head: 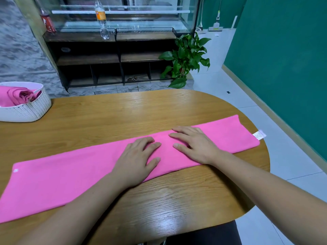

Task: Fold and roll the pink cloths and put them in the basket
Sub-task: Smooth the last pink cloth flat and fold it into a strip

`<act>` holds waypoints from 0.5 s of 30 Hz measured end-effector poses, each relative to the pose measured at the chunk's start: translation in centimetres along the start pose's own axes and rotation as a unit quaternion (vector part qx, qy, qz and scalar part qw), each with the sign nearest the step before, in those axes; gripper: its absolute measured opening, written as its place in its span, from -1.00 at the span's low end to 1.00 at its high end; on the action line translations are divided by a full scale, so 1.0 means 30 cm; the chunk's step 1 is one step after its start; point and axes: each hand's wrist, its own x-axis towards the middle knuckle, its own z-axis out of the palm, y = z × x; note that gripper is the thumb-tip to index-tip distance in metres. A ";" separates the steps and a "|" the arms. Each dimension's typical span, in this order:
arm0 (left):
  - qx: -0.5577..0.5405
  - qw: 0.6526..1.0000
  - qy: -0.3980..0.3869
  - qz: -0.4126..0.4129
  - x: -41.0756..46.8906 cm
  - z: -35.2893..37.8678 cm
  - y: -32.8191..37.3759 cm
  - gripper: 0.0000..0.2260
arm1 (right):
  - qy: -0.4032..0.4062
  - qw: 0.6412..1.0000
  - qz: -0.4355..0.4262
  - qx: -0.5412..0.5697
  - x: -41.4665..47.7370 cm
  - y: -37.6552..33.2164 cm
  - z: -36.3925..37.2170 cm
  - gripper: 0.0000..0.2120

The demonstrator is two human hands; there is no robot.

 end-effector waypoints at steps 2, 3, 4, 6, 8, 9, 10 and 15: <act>0.000 1.000 -0.013 0.008 0.006 -0.006 -0.004 -0.48 | -0.010 1.000 0.010 0.000 -0.011 0.002 0.001 -0.48; -0.002 1.000 -0.020 0.015 0.015 -0.009 -0.007 -0.47 | -0.011 1.000 0.017 0.000 -0.019 0.004 0.003 -0.47; -0.004 0.999 -0.028 0.023 0.028 -0.012 -0.011 -0.47 | -0.008 1.000 0.028 0.002 -0.029 0.004 0.006 -0.46; -0.009 0.998 -0.044 0.045 0.058 -0.020 -0.023 -0.47 | 0.004 0.998 0.062 0.009 -0.055 0.001 0.011 -0.45; -0.012 0.996 -0.052 0.076 0.093 -0.030 -0.034 -0.48 | 0.013 0.996 0.093 0.002 -0.085 -0.016 0.015 -0.44; -0.012 0.994 -0.055 0.092 0.112 -0.034 -0.039 -0.48 | 0.017 0.995 0.099 -0.008 -0.101 -0.029 0.016 -0.42; -0.013 0.993 -0.058 0.106 0.130 -0.041 -0.043 -0.48 | 0.016 0.995 0.096 -0.021 -0.115 -0.042 0.015 -0.41; -0.021 0.990 -0.050 0.133 0.157 -0.052 -0.051 -0.53 | -0.058 0.995 -0.043 -0.070 -0.099 -0.089 -0.037 -0.40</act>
